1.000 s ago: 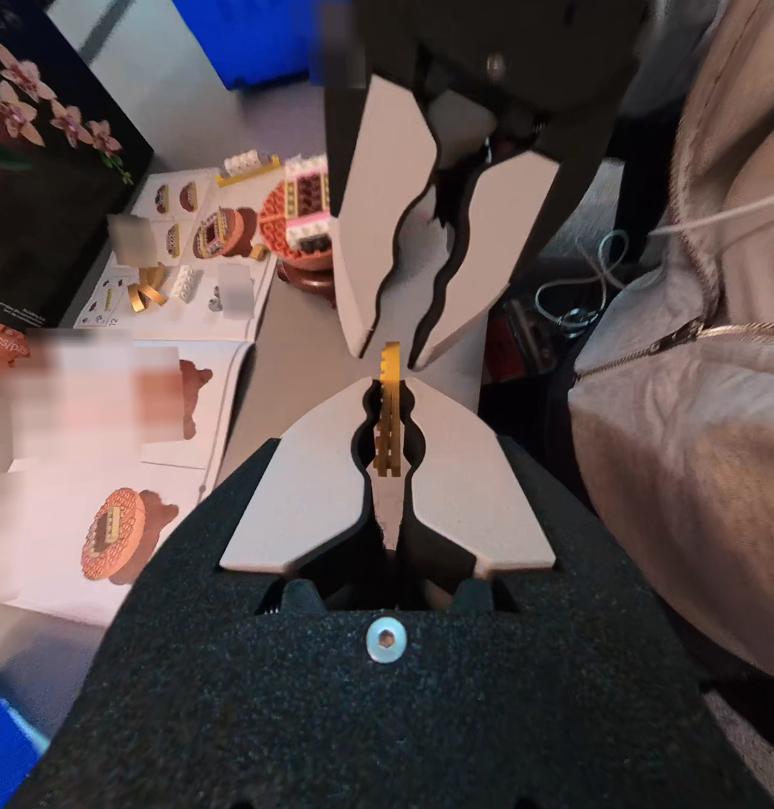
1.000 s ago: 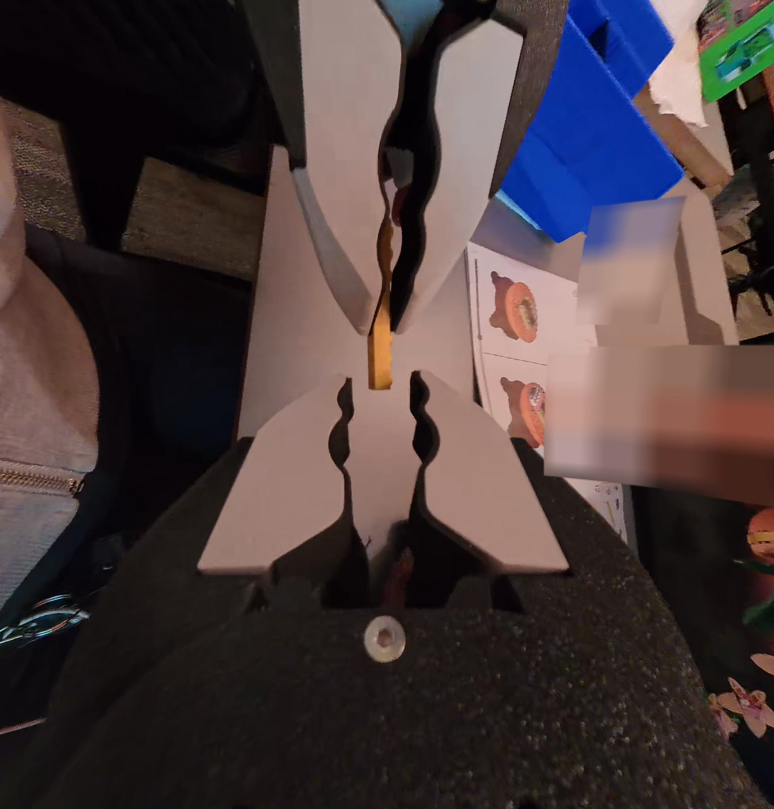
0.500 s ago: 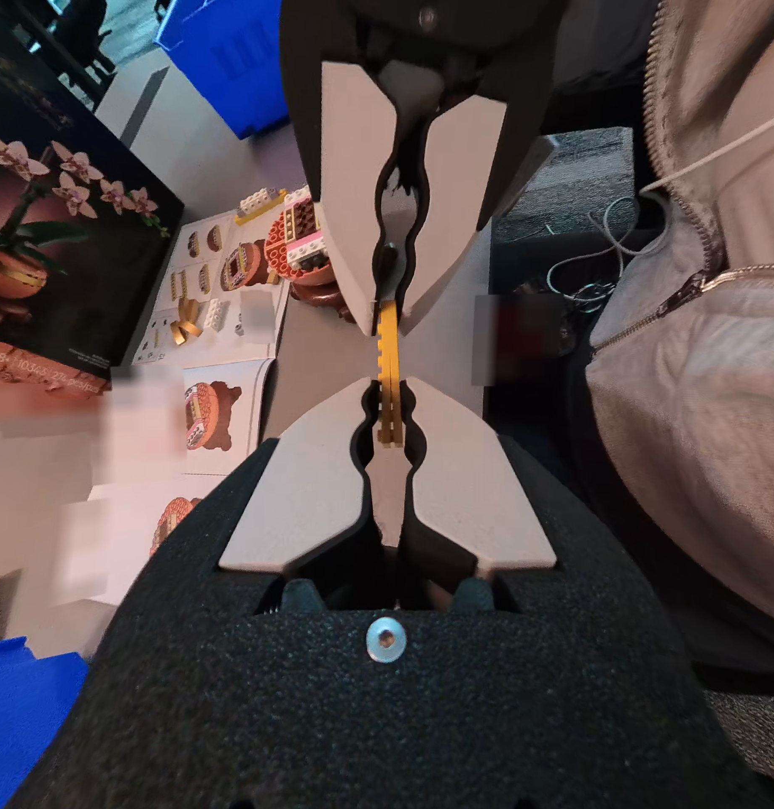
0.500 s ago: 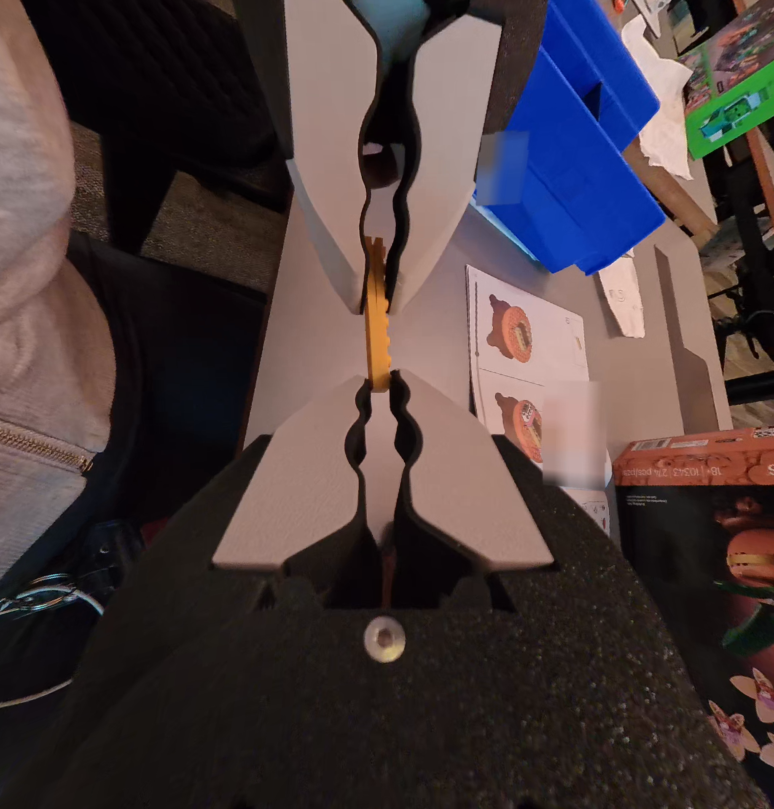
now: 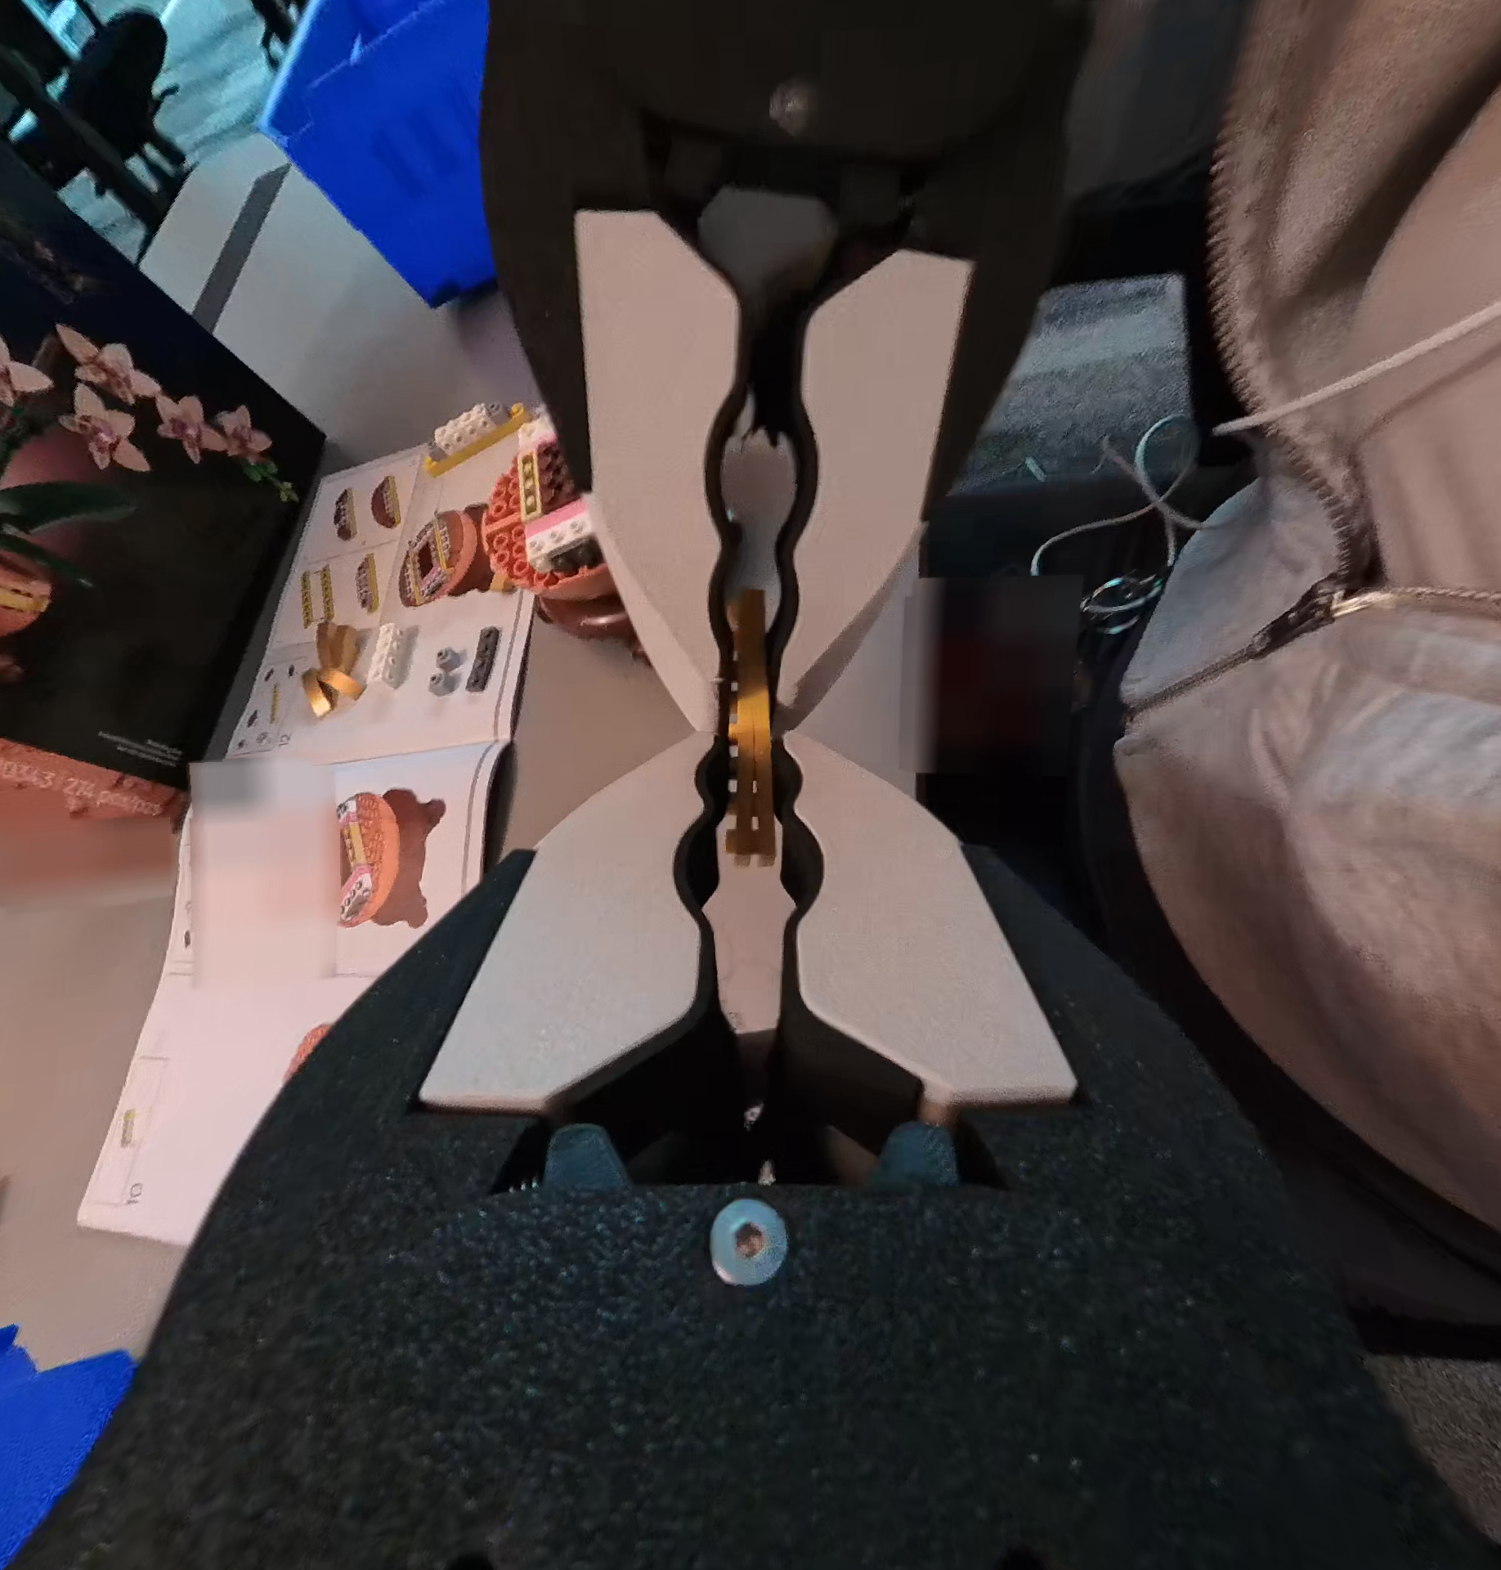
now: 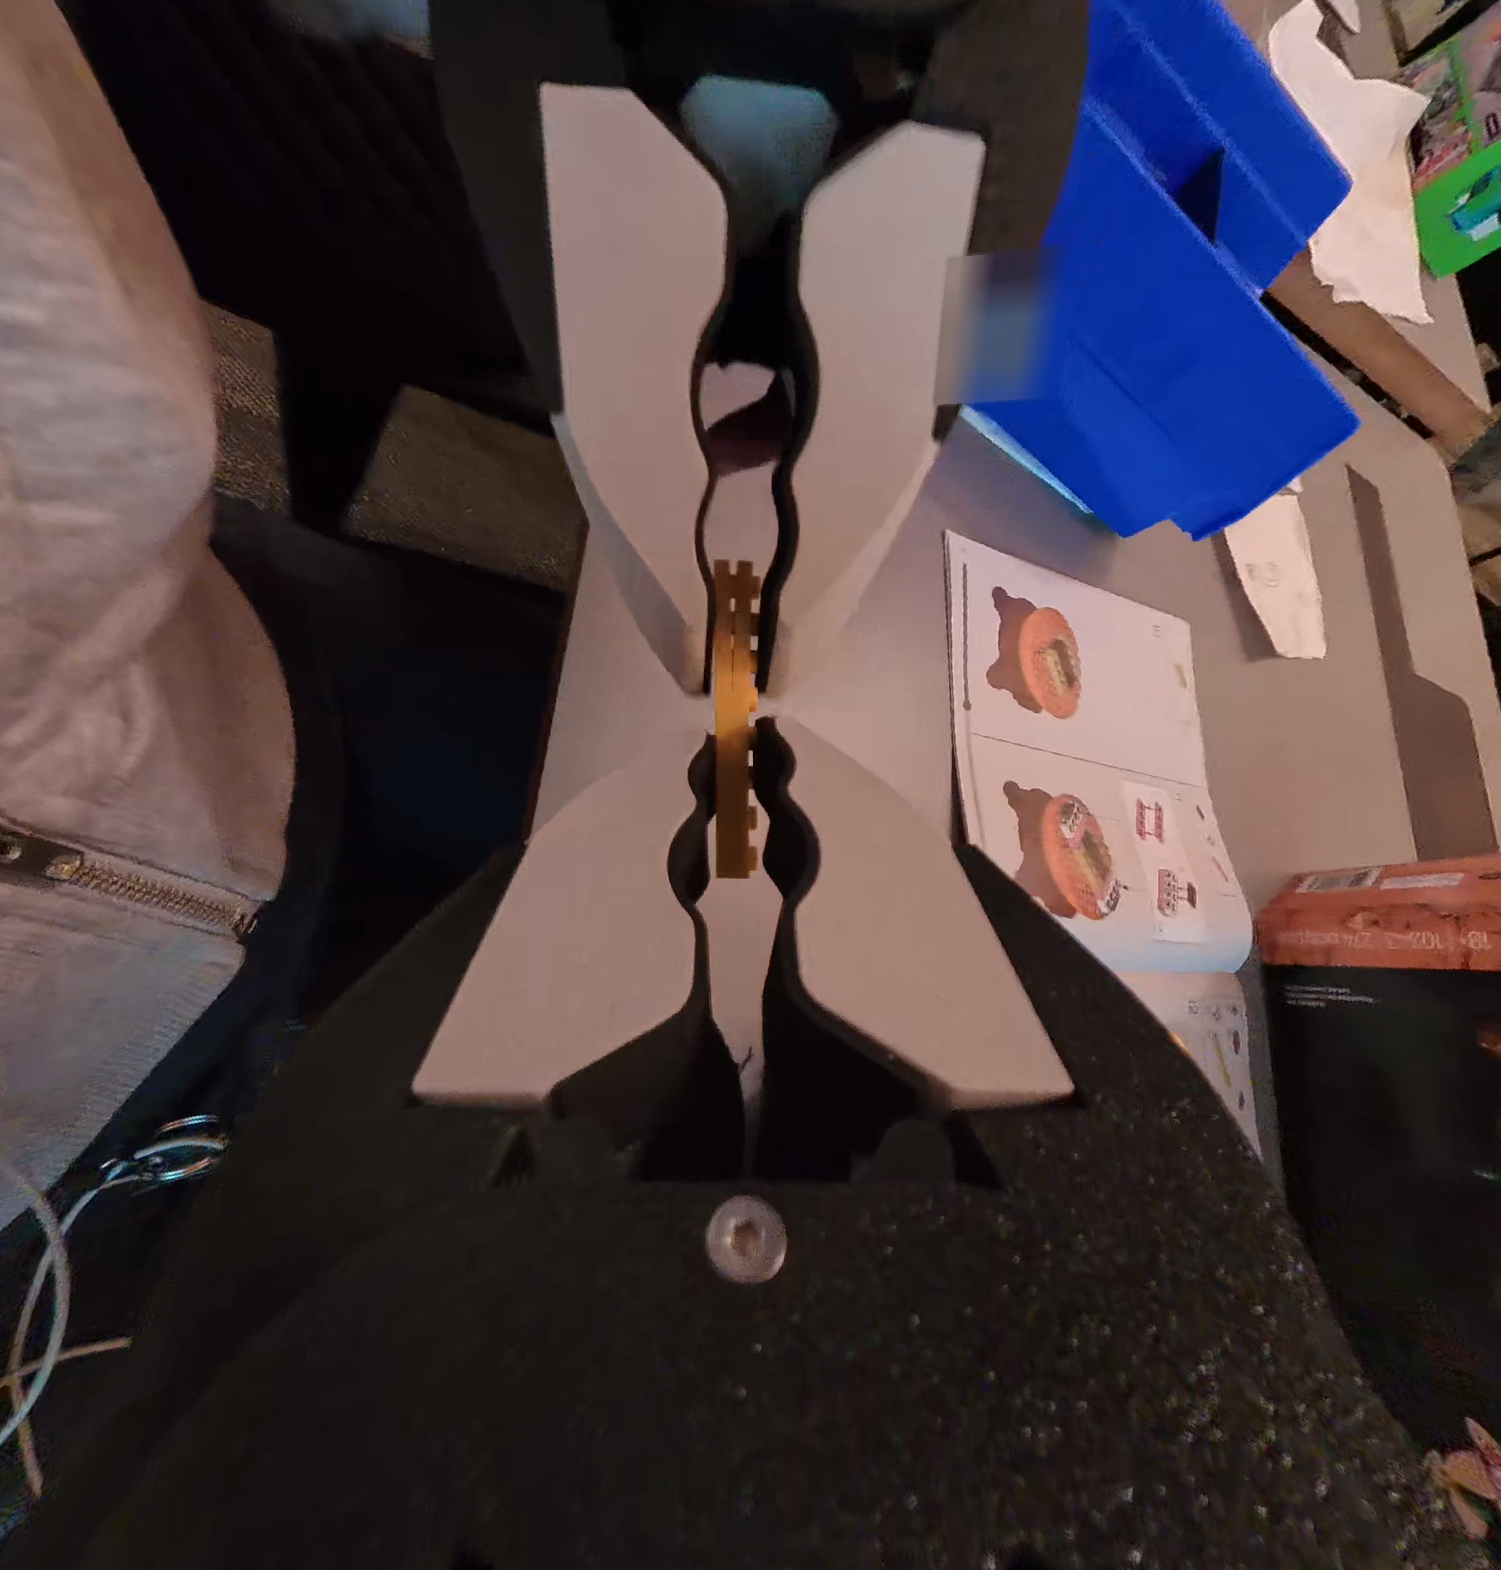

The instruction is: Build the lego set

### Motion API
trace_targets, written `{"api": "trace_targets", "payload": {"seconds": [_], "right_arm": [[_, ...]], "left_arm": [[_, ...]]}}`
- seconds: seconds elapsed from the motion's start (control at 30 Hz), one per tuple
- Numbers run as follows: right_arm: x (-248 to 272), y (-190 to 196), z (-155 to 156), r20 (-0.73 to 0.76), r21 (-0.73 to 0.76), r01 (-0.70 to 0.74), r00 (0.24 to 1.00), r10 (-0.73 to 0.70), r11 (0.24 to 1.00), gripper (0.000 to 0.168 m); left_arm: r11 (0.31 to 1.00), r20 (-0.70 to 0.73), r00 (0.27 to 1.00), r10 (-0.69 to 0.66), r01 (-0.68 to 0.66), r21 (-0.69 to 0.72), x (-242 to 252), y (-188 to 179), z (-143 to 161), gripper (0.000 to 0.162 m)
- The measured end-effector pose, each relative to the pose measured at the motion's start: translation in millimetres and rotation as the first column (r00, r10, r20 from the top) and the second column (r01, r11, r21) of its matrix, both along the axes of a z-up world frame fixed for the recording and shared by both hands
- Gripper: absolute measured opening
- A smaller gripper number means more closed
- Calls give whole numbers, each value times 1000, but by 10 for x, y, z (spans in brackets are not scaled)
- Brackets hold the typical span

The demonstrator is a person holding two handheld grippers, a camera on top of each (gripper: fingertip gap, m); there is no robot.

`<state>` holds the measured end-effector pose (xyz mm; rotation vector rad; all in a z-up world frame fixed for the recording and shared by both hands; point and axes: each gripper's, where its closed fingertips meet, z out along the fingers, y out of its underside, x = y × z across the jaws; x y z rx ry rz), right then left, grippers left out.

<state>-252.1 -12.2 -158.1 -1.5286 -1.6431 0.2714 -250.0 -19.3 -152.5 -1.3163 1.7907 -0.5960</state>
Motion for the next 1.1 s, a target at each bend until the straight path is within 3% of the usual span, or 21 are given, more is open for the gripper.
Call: {"api": "trace_targets", "payload": {"seconds": [0.2, 0.3, 0.37, 0.43, 0.5, 0.6, 0.8, 0.9, 1.0, 1.1], "right_arm": [[30, -43, 16, -21, -12, -30, 999, 30, 999, 8], [-11, -78, -30, 46, 2, -26, 999, 26, 1000, 18], [10, -51, -85, 128, 60, -14, 992, 6, 998, 13], [16, -53, -58, 67, 6, 14, 998, -14, 1000, 8], [4, -75, -16, -11, -51, 8, 1000, -9, 999, 7], [19, -36, -50, 53, 4, 18, 998, -19, 1000, 8], [32, 38, 83, -18, 38, 36, 999, -35, 999, 8], [30, 37, 156, -52, 109, 23, 998, -17, 994, 9], [192, 100, 188, -22, 166, 73, 997, -70, 983, 24], [213, 28, 237, -64, 187, 36, 998, -24, 982, 8]], "left_arm": [[994, 35, 999, -20, 16, 109, -40, -24, 57, 8], [996, 18, 999, -36, 34, 84, 1, -61, -1, 8], [993, -24, 999, -46, 48, 109, 47, -89, -66, 8], [990, -13, 999, -35, 36, 137, 59, -43, -44, 8], [997, 27, 999, -46, 44, 70, 61, -69, 9, 8], [996, 21, 999, -40, 39, 84, 62, -52, -23, 8], [991, 132, 991, 9, -26, 129, 50, 54, 79, 13], [992, 192, 981, 24, -47, 116, 41, 56, 118, 8], [987, 189, 981, 36, -64, 146, -10, 106, 105, 7], [989, 230, 973, 13, -46, 141, -15, 81, 162, 7]]}}
